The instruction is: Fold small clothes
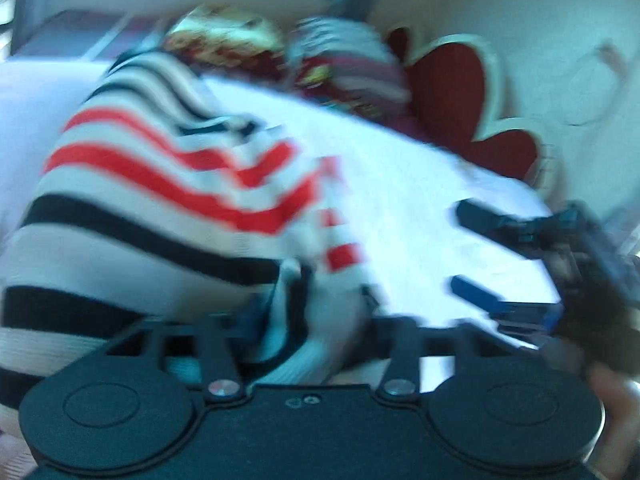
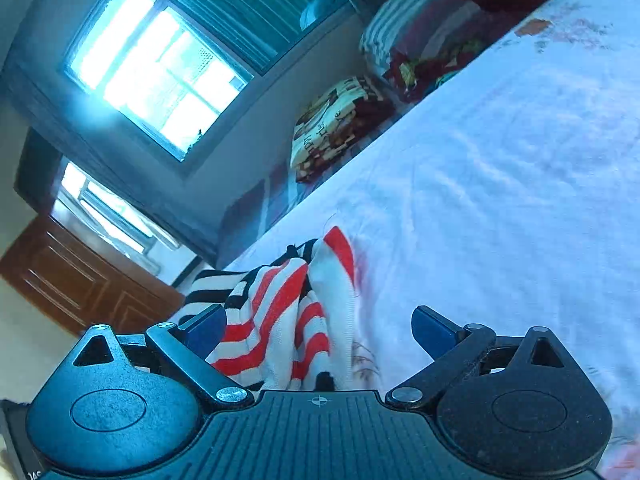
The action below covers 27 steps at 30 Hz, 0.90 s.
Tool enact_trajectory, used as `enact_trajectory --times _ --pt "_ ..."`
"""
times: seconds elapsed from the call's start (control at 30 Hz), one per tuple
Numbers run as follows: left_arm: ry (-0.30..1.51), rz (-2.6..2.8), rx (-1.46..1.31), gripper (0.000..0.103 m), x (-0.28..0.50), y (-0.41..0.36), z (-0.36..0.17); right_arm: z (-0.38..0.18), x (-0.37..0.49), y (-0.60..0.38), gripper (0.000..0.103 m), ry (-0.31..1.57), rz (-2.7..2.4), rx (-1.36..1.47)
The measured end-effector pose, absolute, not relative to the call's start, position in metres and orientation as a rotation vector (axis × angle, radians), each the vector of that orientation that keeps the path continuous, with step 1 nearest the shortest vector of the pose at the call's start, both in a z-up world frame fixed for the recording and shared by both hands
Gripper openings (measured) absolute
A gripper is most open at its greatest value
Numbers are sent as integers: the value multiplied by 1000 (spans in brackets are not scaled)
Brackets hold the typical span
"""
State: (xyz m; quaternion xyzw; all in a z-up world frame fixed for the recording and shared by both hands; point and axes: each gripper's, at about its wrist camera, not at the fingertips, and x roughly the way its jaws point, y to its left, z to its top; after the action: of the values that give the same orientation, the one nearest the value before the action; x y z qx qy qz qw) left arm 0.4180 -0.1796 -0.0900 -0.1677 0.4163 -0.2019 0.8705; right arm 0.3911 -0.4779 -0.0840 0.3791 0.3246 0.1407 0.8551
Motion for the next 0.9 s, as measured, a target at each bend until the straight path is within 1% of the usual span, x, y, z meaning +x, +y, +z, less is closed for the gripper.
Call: enact_trajectory --times 0.03,0.1,0.2,0.23,0.3,0.4,0.43,0.47,0.53,0.57,0.6,0.63,0.67,0.7,0.77,0.9 --pt "839 -458 -389 68 411 -175 -81 -83 389 -483 88 685 314 807" --pt "773 -462 -426 69 398 -158 -62 -82 387 -485 87 710 361 838" --pt "659 -322 -398 70 389 -115 -45 -86 392 -471 87 771 471 903" --pt "646 -244 -375 70 388 -100 -45 -87 394 -464 87 791 500 919" --pt "675 -149 -386 69 395 -71 -51 -90 397 -444 87 843 541 940" --pt "758 -92 -424 69 407 -36 -75 -101 412 -420 87 943 538 933" --pt "785 -95 -453 69 406 -26 -86 -104 417 -412 85 966 530 911" --pt "801 -100 -484 71 407 -21 -94 -107 421 -406 77 984 514 878" --pt "810 -100 -531 72 407 -15 -106 -107 428 -393 72 988 495 811" --pt "812 -95 -545 73 408 -14 -109 -104 431 -387 67 987 489 770" --pt "809 -90 -556 74 409 -16 -109 -102 435 -378 59 987 482 712" --pt "808 -94 -565 75 408 -18 -112 -99 437 -370 53 984 473 649" --pt "809 -94 -571 75 408 -19 -114 -96 438 -363 36 978 467 584" --pt "810 -92 -576 75 407 -19 -114 -93 436 -357 25 964 470 512" --pt "817 -101 -575 74 407 -20 -114 -78 430 -351 22 903 494 422" --pt "794 -142 -512 71 410 -33 -101 -38 407 -353 21 706 528 272"
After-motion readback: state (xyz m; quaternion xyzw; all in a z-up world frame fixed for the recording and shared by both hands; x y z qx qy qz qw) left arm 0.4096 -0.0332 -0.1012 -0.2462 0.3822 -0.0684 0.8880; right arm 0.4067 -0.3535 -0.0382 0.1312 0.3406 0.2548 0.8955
